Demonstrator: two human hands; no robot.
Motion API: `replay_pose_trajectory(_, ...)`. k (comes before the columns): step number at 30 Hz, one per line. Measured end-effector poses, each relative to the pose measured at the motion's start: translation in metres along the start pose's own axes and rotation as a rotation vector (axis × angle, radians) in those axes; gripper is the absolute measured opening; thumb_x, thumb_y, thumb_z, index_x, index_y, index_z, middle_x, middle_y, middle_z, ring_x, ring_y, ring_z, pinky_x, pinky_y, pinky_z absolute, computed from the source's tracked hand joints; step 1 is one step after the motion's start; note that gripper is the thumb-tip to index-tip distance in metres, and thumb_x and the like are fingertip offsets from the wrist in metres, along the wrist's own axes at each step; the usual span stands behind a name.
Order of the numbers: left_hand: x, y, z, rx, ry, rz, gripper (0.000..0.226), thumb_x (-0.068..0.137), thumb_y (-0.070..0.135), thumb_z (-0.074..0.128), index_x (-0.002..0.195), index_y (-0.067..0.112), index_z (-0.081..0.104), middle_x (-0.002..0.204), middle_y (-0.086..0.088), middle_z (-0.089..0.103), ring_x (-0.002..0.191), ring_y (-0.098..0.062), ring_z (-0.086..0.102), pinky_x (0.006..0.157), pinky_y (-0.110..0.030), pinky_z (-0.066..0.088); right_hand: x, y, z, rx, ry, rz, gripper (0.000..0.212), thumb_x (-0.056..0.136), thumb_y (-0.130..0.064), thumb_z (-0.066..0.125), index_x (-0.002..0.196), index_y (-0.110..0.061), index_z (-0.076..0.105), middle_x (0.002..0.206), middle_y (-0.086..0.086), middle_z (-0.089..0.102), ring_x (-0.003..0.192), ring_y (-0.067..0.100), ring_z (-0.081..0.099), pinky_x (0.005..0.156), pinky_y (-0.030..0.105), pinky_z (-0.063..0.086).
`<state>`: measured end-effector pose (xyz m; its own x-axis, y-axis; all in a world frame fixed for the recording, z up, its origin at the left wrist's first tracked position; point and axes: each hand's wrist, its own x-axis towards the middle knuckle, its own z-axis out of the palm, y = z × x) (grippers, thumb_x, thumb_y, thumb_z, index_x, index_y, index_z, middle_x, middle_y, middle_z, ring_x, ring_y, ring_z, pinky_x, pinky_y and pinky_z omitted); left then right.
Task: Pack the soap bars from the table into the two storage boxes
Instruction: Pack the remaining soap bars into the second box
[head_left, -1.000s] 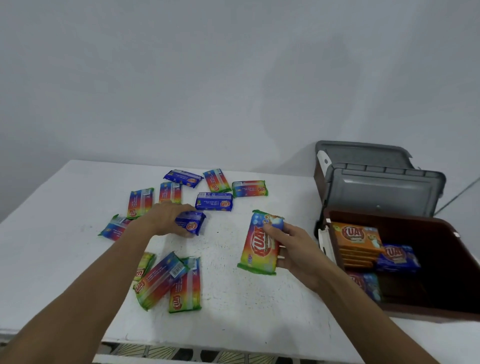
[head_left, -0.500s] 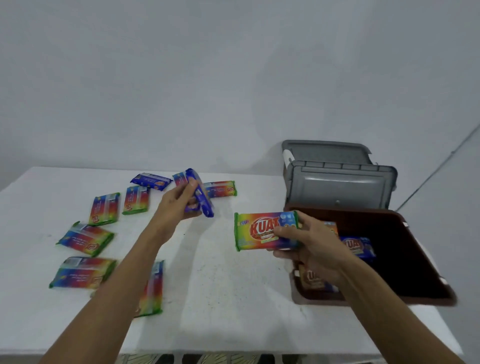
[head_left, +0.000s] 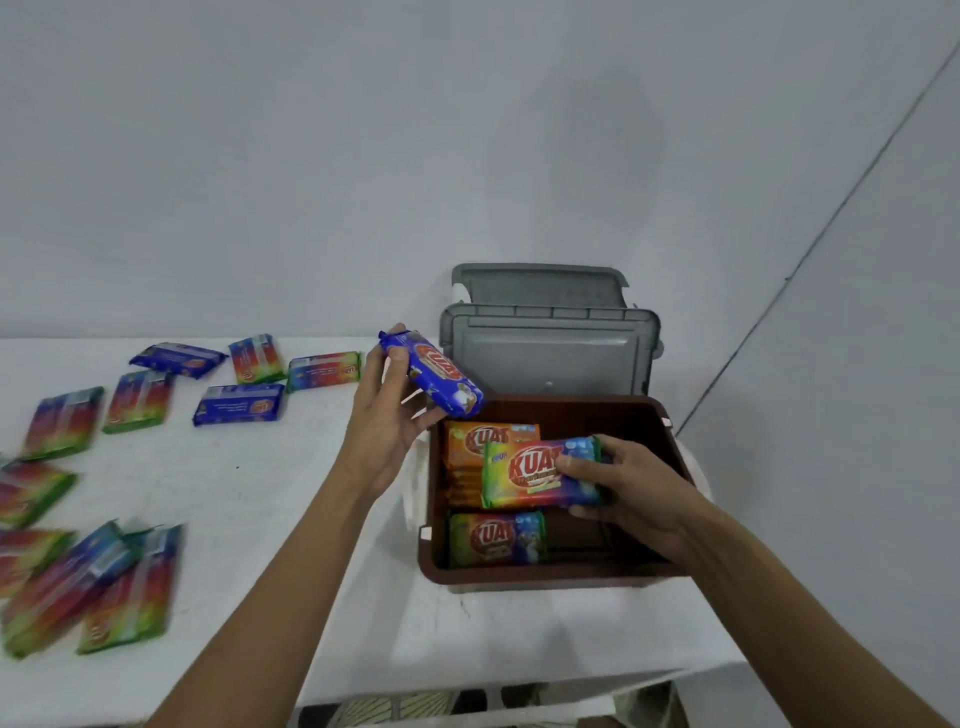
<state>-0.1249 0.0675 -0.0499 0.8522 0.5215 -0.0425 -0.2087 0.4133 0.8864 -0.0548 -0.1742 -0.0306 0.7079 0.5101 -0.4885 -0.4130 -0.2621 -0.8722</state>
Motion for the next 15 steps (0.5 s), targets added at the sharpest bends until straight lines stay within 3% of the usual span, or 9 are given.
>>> replay_pose_trajectory(4,-0.006,-0.02,0.019,0.025,0.046,0.027,0.044,0.094,0.035,0.048,0.137,0.024,0.041,0.126,-0.007,0.06,0.108,-0.02,0.066,0.081,-0.033,0.059,0.009,0.013,-0.007,0.001,-0.069,0.129,0.038,0.082,-0.017,0.076,0.116,-0.01,0.062,0.107,0.008,0.074,0.098,0.021,0.072,0.077,0.035,0.061)
replay_pose_trajectory(9,-0.008,-0.028,0.026,0.121,0.085,0.04,0.041,0.1,0.028,0.044,0.139,0.019,0.039,0.128,-0.01,0.059,0.105,-0.017,0.068,0.074,-0.03,0.06,0.032,0.028,0.007,-0.07,-0.137,0.299,0.043,0.08,-0.01,0.078,0.12,-0.006,0.062,0.111,0.011,0.072,0.1,0.022,0.071,0.073,0.034,0.06)
replay_pose_trajectory(15,-0.01,-0.028,0.027,0.109,0.141,0.025,0.041,0.101,0.029,0.045,0.14,0.02,0.038,0.129,-0.012,0.059,0.102,-0.017,0.069,0.074,-0.031,0.06,0.056,0.038,0.023,-0.223,-0.141,0.341,0.042,0.08,-0.007,0.079,0.116,-0.006,0.058,0.11,0.009,0.069,0.094,0.02,0.068,0.07,0.036,0.062)
